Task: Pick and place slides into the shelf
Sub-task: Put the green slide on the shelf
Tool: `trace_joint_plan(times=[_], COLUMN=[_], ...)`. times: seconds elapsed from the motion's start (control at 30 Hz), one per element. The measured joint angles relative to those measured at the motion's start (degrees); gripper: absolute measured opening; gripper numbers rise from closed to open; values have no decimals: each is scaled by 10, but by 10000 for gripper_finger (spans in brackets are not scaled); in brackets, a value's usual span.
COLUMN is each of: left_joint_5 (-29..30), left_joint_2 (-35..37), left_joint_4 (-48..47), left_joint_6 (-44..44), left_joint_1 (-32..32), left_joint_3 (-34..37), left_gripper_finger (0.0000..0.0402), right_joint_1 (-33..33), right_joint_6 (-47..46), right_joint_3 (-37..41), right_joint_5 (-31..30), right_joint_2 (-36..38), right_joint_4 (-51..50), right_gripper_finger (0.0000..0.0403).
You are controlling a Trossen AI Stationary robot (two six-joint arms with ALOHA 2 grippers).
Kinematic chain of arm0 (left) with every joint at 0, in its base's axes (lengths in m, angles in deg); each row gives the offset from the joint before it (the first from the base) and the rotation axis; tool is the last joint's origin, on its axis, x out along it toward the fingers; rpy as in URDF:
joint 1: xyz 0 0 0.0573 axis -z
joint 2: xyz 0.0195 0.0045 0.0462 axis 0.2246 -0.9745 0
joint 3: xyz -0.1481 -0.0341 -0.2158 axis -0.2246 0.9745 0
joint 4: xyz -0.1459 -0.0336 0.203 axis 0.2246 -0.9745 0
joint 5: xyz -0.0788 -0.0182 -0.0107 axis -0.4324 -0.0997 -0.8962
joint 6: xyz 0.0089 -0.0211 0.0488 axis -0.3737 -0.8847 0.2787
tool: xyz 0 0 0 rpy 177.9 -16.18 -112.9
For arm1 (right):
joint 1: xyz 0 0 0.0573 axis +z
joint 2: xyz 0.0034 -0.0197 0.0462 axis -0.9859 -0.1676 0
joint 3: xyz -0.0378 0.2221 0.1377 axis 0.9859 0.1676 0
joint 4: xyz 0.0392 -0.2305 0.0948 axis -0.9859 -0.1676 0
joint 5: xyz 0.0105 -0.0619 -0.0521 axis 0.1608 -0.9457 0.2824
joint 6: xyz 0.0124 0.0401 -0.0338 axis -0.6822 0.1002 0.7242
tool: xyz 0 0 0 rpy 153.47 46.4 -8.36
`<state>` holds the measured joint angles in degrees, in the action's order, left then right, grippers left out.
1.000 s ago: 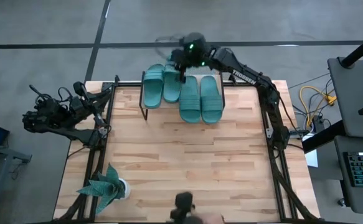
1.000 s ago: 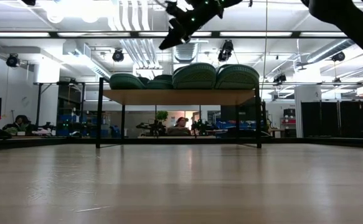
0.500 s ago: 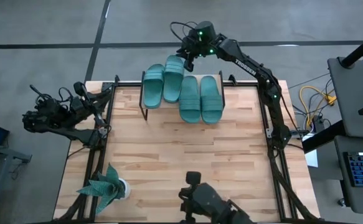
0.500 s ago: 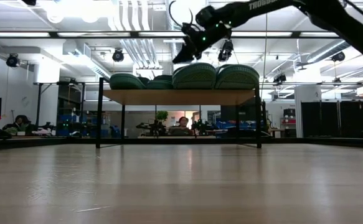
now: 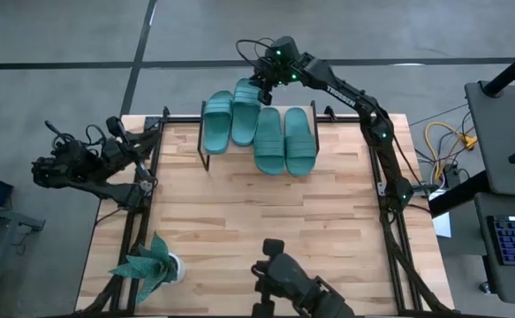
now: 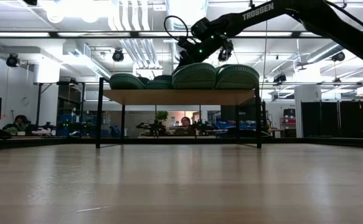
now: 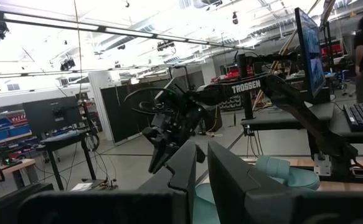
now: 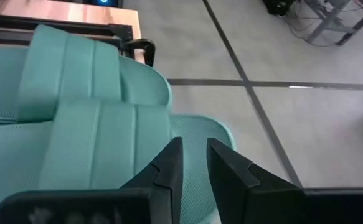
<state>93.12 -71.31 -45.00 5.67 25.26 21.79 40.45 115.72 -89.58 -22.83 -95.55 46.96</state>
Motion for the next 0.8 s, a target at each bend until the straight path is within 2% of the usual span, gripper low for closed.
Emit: trace_joint_plan(times=[0.27, 0.8], left_joint_5=[0, 0], left_joint_2=[-5, -9], left_joint_4=[0, 1], left_joint_6=[0, 0], left_joint_1=[0, 0], left_joint_3=[0, 0], left_gripper_finger=[27, 27], right_joint_1=[1, 2], right_joint_6=[0, 5], right_joint_3=[0, 0], right_joint_5=[0, 2], right_joint_2=[-24, -24], right_joint_4=[-8, -33], right_gripper_finger=[63, 63])
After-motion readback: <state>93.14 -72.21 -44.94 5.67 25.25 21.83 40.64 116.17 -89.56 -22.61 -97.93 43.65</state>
